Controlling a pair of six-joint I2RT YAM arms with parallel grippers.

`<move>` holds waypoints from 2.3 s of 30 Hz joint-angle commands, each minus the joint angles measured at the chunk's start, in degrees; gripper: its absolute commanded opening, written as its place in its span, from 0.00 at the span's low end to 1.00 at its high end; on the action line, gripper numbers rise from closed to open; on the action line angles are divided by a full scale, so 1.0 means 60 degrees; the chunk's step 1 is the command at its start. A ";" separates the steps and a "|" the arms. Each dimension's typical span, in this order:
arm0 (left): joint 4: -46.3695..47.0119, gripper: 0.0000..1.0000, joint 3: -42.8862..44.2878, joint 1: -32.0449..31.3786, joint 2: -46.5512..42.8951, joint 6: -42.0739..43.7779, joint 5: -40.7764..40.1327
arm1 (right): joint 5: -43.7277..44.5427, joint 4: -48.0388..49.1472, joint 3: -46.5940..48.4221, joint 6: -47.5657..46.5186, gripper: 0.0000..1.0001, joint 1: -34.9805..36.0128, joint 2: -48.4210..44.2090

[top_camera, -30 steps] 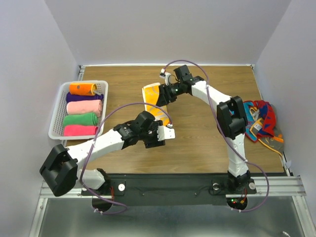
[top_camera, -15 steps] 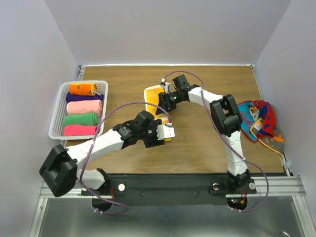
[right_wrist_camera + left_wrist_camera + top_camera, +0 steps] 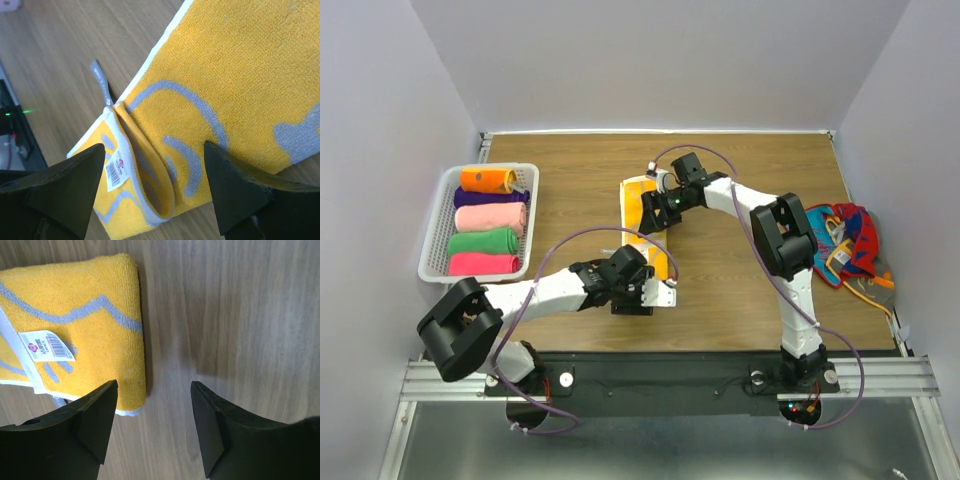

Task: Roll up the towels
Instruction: Roll the towel

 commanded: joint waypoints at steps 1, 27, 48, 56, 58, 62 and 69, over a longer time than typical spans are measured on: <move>0.0610 0.70 -0.0094 -0.0041 0.0147 0.0599 -0.0565 | 0.0327 -0.0372 0.0470 -0.0212 0.87 -0.0019 -0.0785; 0.2075 0.67 0.0242 0.0090 0.1290 0.0952 -0.0625 | -0.0683 -0.0899 0.1218 0.0126 1.00 -0.1893 -0.3349; -0.2346 0.13 0.2922 0.0721 0.2272 0.0132 0.3533 | -0.0434 -0.4644 0.0572 -0.2261 1.00 -0.2948 -0.6206; -0.4117 0.14 0.4428 0.1745 0.4320 0.0043 0.5277 | 0.0166 -0.6743 -0.0144 -0.4356 1.00 -0.2934 -0.7538; -0.4456 0.15 0.4826 0.2095 0.4992 0.0117 0.5643 | 0.0137 -0.7283 -0.0188 -0.4954 1.00 -0.2948 -0.8005; -0.5610 0.17 0.5968 0.2565 0.6108 0.0351 0.6332 | 0.0034 -0.8398 -0.0464 -0.6186 1.00 -0.2919 -0.8476; -0.6844 0.20 0.7771 0.3005 0.7910 0.0425 0.6992 | 0.1643 -0.6587 -0.3684 -0.5442 1.00 -0.0989 -0.9473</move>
